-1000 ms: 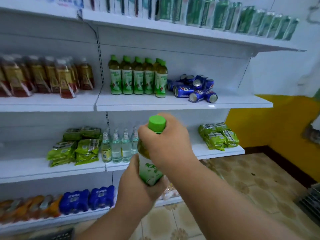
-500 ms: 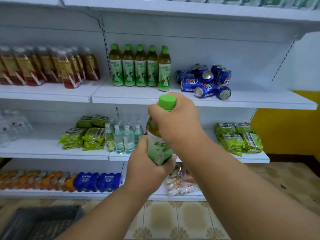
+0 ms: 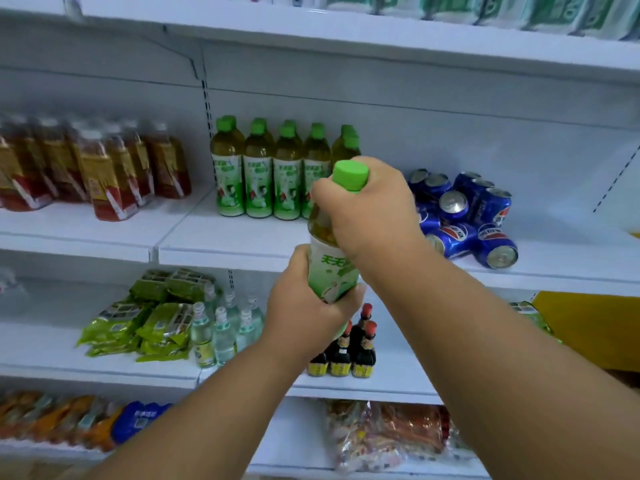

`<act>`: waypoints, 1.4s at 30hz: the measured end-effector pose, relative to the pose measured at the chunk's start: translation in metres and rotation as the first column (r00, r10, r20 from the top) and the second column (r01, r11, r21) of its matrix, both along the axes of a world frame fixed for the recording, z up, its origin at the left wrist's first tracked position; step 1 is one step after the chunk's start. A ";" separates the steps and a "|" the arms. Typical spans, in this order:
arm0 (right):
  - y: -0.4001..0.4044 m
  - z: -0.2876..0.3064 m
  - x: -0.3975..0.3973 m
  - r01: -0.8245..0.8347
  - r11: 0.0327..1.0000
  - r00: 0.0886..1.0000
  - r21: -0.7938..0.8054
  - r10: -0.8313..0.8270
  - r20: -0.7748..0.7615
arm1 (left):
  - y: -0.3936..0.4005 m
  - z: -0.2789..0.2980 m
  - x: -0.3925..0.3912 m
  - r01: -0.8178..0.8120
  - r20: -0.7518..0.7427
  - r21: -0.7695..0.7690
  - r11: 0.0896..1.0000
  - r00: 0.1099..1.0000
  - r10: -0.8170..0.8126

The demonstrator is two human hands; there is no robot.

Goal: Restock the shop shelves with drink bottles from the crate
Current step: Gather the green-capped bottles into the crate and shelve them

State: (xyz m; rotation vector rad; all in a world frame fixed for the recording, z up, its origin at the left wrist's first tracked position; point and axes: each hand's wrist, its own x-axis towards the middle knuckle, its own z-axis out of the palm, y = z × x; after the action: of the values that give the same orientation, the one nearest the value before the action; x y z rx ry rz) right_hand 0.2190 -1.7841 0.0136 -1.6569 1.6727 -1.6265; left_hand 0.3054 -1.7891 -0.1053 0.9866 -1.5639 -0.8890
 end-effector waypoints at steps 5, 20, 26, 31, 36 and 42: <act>-0.104 0.017 -0.003 -0.002 1.000 0.999 0.019 0.002 0.043 | -0.104 0.023 0.007 0.042 0.091 0.035 0.998 0.995 -0.046; -0.242 -0.034 -0.016 0.206 0.979 0.930 -0.007 -0.198 -0.309 | -0.260 -0.004 -0.003 0.061 0.232 0.046 0.997 0.970 -0.070; -0.233 -0.061 -0.028 0.281 0.957 0.916 -0.071 -0.289 -0.278 | -0.275 -0.004 -0.010 0.085 0.274 0.022 0.996 0.958 -0.088; -0.231 -0.086 -0.057 0.443 0.894 0.896 -0.069 -0.444 -0.001 | -0.280 -0.001 0.008 0.067 0.398 0.116 0.991 0.911 -0.109; -0.241 -0.101 -0.081 0.393 0.912 0.919 0.119 -0.387 -0.074 | -0.281 -0.004 0.000 -0.075 0.394 0.048 0.996 0.918 0.050; -0.249 -0.113 -0.089 0.311 0.928 0.949 0.207 -0.293 -0.114 | -0.293 -0.008 -0.019 -0.114 0.420 -0.036 0.993 0.900 0.119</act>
State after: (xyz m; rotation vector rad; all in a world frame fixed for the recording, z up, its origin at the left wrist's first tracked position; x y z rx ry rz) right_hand 0.1297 -2.0326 -0.0993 -1.4279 2.1536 -1.4423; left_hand 0.2862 -2.0826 -0.1133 1.3142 -1.8421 -0.6050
